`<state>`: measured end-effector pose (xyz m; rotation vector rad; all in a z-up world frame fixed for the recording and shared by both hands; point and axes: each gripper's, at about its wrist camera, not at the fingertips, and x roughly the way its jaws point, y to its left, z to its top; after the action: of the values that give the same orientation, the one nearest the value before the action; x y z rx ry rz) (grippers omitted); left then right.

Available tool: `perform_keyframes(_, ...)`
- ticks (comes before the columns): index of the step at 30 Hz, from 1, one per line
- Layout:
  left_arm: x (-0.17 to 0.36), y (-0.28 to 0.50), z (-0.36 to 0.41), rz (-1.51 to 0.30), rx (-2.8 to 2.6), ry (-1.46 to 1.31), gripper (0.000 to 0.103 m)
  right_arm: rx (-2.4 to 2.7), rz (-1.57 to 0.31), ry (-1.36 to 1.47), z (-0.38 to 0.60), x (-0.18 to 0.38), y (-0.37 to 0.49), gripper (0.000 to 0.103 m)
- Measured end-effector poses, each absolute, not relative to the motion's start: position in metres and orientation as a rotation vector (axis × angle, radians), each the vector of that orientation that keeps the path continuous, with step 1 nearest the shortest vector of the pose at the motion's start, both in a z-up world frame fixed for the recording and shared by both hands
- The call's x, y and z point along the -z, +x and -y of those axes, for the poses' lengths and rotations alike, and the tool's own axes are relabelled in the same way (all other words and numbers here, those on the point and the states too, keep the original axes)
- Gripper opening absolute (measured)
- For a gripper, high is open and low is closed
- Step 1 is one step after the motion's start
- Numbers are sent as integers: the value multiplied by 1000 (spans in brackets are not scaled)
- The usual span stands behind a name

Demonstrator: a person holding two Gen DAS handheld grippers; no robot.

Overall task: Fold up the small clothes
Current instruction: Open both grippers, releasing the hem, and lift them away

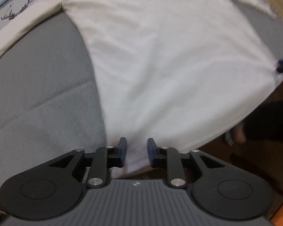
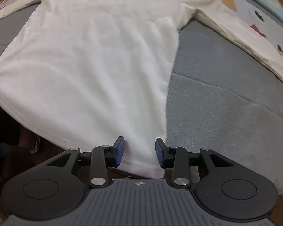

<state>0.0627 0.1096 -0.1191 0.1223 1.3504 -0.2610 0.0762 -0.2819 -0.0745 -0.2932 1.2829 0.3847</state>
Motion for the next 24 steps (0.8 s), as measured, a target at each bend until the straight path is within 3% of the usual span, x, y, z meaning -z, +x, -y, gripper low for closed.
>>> perform_keyframes(2, 122, 63, -109, -1349, 259, 120, 41, -387, -1270, -284, 279, 73, 73, 43)
perform_keyframes(4, 130, 63, -106, -1385, 233, 176, 43, -373, -1274, -283, 281, 77, 78, 47)
perform_keyframes(9, 131, 72, -108, -1387, 214, 132, 51, -318, -1345, -370, 273, 93, 80, 48)
perform_keyframes(16, 91, 83, -123, -1125, 96, 58, 74, -282, -1025, -226, 265, 42, 90, 48)
perform_keyframes(24, 56, 93, -138, -944, -94, 16, 80, -220, -772, -87, 245, 4, 102, 47)
